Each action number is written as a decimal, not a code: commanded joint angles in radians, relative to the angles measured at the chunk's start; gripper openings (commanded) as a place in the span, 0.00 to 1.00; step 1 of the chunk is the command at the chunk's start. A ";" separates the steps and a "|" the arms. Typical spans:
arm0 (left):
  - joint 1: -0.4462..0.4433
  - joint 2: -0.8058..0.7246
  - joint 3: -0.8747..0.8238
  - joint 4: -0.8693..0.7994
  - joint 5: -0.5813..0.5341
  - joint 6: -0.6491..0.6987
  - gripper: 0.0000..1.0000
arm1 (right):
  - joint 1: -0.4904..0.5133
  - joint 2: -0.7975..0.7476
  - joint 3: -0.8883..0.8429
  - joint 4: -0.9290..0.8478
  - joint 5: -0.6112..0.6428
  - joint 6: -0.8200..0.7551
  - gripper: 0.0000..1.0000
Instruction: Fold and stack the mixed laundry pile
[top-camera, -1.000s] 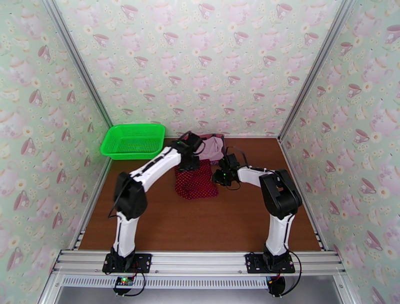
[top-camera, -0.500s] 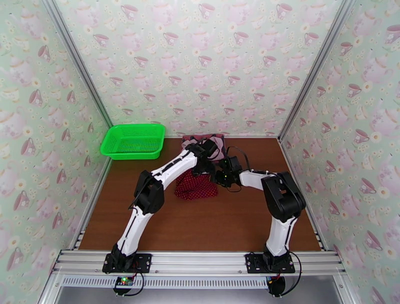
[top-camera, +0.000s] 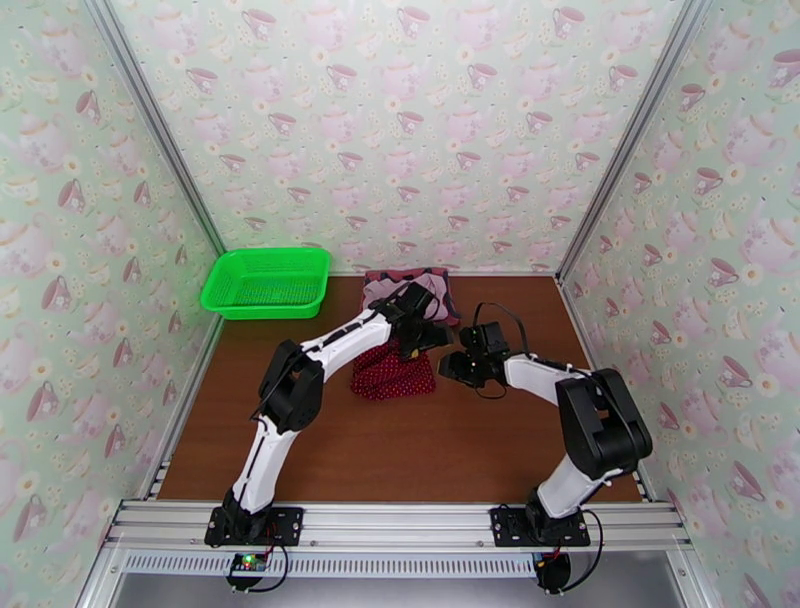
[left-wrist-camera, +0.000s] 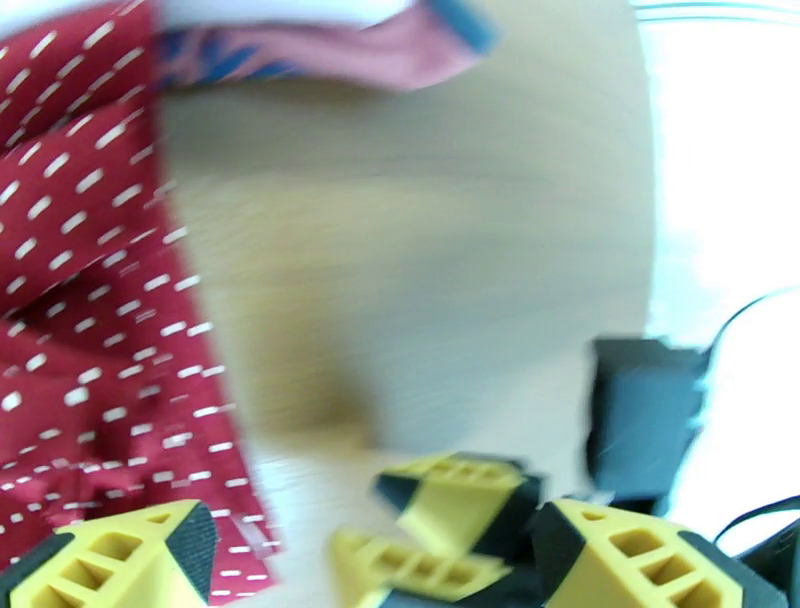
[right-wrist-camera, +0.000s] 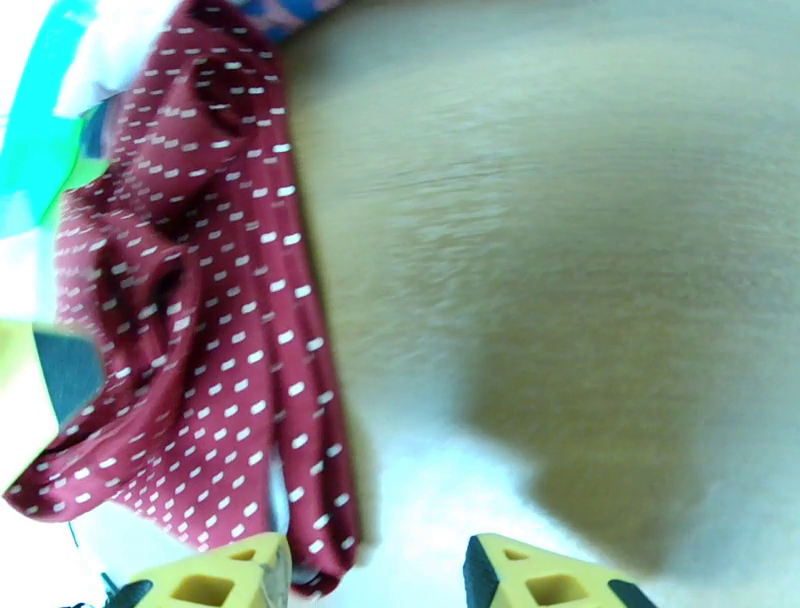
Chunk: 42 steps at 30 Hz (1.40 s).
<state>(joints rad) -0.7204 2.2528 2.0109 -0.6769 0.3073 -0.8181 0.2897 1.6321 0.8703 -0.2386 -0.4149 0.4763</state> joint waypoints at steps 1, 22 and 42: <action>-0.017 -0.030 0.084 0.065 0.031 0.051 0.92 | 0.028 -0.063 -0.016 -0.049 -0.038 -0.031 0.51; 0.375 -0.791 -0.693 -0.108 -0.415 0.225 0.20 | 0.469 0.381 0.583 -0.180 0.149 0.093 0.09; 0.177 -0.531 -0.705 0.007 -0.197 0.213 0.60 | 0.164 0.105 0.290 -0.332 0.454 -0.184 0.29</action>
<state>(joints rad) -0.5423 1.6997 1.2705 -0.6907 0.0875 -0.5995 0.4679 1.8256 1.1587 -0.4976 -0.0509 0.3496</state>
